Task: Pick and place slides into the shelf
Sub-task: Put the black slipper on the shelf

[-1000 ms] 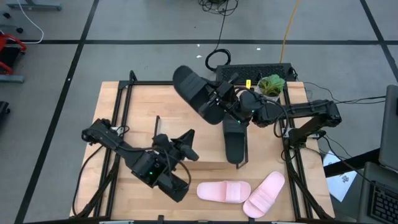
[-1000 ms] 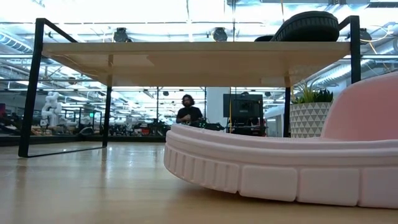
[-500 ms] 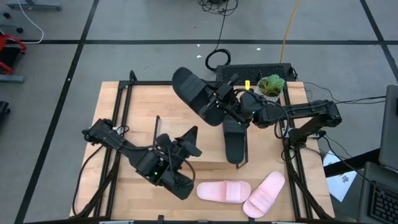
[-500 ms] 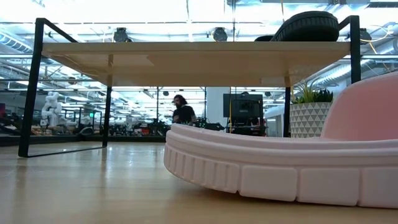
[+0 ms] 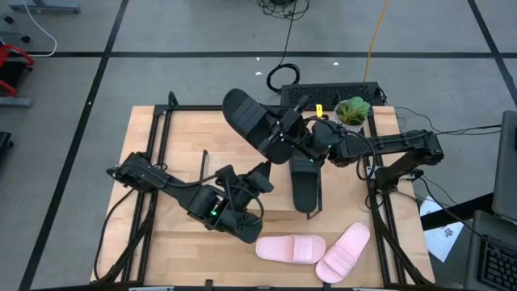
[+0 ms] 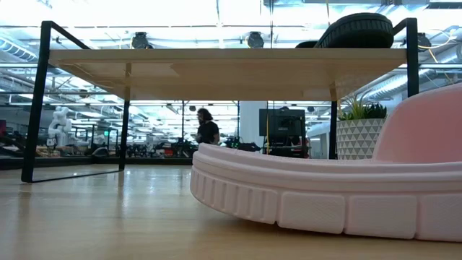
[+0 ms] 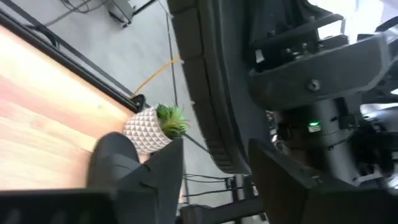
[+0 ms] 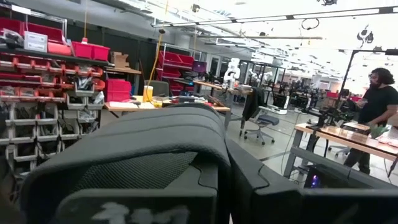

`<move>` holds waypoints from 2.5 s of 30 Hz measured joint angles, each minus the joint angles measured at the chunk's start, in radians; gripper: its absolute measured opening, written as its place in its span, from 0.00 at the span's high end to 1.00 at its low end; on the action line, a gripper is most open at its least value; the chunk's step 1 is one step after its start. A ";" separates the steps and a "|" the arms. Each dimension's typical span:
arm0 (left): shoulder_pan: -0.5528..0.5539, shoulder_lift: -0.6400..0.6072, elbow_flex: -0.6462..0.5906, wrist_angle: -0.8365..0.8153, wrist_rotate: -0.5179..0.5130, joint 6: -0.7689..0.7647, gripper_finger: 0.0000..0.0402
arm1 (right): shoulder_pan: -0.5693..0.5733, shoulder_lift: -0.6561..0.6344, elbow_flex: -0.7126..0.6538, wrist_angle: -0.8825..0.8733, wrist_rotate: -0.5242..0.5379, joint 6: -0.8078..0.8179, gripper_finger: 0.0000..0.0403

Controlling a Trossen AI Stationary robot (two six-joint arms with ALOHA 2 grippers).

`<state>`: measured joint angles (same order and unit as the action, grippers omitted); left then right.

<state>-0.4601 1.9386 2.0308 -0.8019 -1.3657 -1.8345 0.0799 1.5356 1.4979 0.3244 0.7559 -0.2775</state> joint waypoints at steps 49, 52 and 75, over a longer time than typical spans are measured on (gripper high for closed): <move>0.050 0.055 -0.001 0.178 -0.064 0.099 0.68 | 0.006 0.000 0.000 -0.050 -0.056 0.117 1.00; 0.052 0.055 -0.001 0.178 -0.060 0.098 0.68 | 0.005 -0.002 0.000 -0.064 -0.101 0.157 1.00; 0.059 0.055 -0.002 0.230 -0.065 0.198 0.68 | 0.025 -0.002 0.000 -0.080 -0.101 0.169 1.00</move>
<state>-0.4015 1.9932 2.0289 -0.5722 -1.4309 -1.6363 0.1047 1.5341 1.4982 0.2445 0.6548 -0.1090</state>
